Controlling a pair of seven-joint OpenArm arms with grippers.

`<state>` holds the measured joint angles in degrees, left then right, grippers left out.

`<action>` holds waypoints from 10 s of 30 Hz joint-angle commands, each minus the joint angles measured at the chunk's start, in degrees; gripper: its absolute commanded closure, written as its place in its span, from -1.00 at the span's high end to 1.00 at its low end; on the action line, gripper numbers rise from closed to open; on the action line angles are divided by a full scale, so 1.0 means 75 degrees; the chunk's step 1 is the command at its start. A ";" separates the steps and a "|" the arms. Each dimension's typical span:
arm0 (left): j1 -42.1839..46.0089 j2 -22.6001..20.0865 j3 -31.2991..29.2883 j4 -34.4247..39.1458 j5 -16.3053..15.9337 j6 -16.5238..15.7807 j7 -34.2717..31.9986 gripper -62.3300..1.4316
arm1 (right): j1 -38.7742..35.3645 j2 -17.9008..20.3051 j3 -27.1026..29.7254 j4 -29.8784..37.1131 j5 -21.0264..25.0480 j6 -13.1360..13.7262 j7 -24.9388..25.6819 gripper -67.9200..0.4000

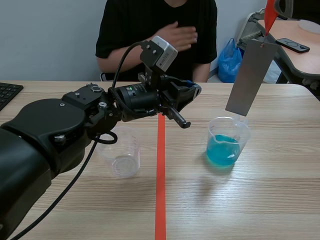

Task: Do the redox reaction experiment.
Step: 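Point at the plate with the left hand, then lower the plate into the blue solution, then hold the plate still in the solution, then raise the plate and point at it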

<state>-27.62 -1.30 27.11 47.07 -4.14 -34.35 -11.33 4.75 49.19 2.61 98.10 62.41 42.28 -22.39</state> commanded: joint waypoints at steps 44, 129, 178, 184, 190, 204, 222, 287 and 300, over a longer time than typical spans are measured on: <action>-0.0134 0.0335 -0.0003 0.0181 0.0093 0.0219 0.0055 -0.86 | 0.0128 0.0085 0.0093 0.0096 0.0111 -0.0026 0.0119 -0.94; 1.0136 -0.2477 -0.7146 0.3663 0.2495 0.1096 -0.2975 -0.86 | 0.0099 0.0070 0.0093 0.0096 0.0108 -0.0026 0.0128 -0.94; 1.0133 -0.2474 -0.7134 0.3663 0.2471 0.1096 -0.3031 -0.86 | 0.0108 -0.2159 -0.1043 -0.2215 -0.3494 0.0058 0.1585 -0.94; 1.0133 -0.2474 -0.7134 0.3663 0.2471 0.1096 -0.3031 -0.86 | 0.0108 -0.2159 -0.1043 -0.2215 -0.3500 0.0058 0.1582 -0.94; 1.0133 -0.2474 -0.7134 0.3663 0.2471 0.1096 -0.3031 -0.86 | 0.0108 -0.2159 -0.1043 -0.2215 -0.3500 0.0058 0.1582 -0.94; 1.0133 -0.2480 -0.7134 0.3660 0.2471 0.1090 -0.3031 -0.86 | 0.0108 -0.2159 -0.1043 -0.2215 -0.3497 0.0058 0.1582 -0.94; 1.0136 -0.2500 -0.7131 0.3660 0.2465 0.1078 -0.3051 -0.86 | 0.0108 -0.2157 -0.1043 -0.2209 -0.3494 0.0058 0.1577 -0.94; 1.0133 -0.2841 -0.7131 0.3660 0.1891 0.0804 -0.3704 -0.86 | 0.0108 -0.0484 0.0624 0.0679 0.0743 0.0058 -0.1268 -0.94; 0.9084 -0.3375 -0.7131 0.3611 0.1833 -0.0023 -0.3681 -0.86 | 0.0105 -0.0487 0.0624 0.0679 0.0743 0.0058 -0.1265 -0.94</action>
<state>42.37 -25.23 -26.24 73.60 10.48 -34.02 -38.02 4.73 44.62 6.48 102.41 67.13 42.35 -32.71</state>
